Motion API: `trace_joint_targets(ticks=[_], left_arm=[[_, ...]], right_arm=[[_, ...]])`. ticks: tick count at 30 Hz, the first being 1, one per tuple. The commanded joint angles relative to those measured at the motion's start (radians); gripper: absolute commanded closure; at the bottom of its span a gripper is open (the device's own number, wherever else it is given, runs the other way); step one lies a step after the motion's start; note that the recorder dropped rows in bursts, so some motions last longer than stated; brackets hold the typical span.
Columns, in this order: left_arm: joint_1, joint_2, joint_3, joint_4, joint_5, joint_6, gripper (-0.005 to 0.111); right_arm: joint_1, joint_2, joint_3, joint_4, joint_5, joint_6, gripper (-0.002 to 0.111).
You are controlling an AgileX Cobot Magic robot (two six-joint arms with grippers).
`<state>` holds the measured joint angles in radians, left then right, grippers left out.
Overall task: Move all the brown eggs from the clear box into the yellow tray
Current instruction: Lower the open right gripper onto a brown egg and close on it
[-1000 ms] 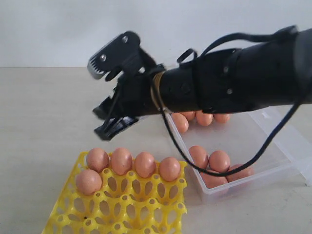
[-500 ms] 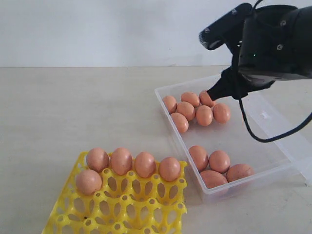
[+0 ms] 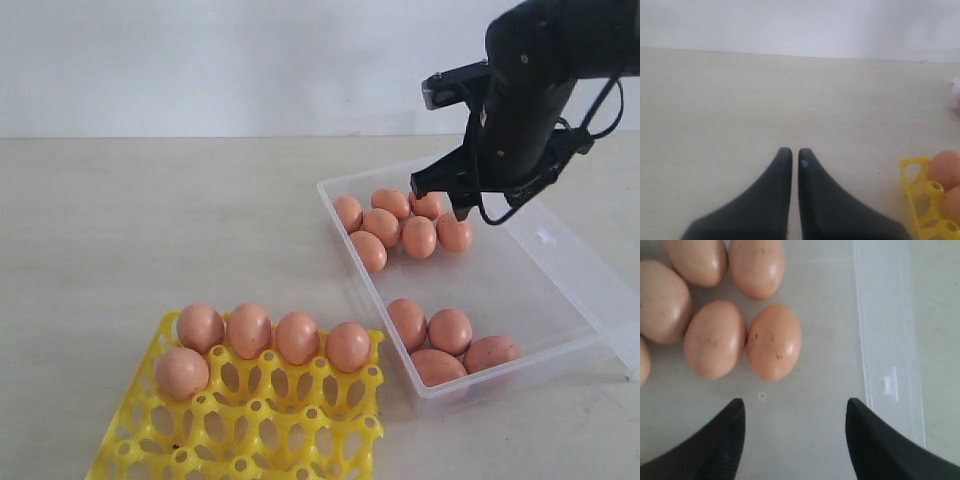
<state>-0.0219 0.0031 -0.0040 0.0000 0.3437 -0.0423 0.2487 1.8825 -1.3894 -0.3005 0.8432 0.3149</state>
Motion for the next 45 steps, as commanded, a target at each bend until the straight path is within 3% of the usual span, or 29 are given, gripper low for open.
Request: trace_joint_targets(ticks=[1, 19, 23, 26, 34, 45], left_arm=[[-0.001, -0.003, 0.004, 0.000, -0.006, 0.004, 0.103], [-0.001, -0.003, 0.004, 0.000, -0.006, 0.004, 0.103], [-0.001, -0.003, 0.004, 0.000, -0.006, 0.004, 0.103], [-0.001, -0.003, 0.004, 0.000, -0.006, 0.004, 0.103], [-0.001, -0.003, 0.004, 0.000, -0.006, 0.004, 0.103], [-0.001, -0.003, 0.004, 0.000, -0.006, 0.004, 0.103]], right_arm=[[-0.010, 0.053, -0.121, 0.044, 0.063, -0.045, 0.056], [-0.010, 0.187, -0.159, 0.009, -0.082, -0.059, 0.056], [-0.030, 0.189, -0.159, -0.033, -0.103, 0.071, 0.056], [-0.067, 0.189, -0.159, 0.013, -0.086, 0.052, 0.056], [-0.129, 0.189, -0.159, 0.376, -0.089, -0.240, 0.056], [-0.129, 0.273, -0.159, 0.384, -0.080, -0.257, 0.056]])
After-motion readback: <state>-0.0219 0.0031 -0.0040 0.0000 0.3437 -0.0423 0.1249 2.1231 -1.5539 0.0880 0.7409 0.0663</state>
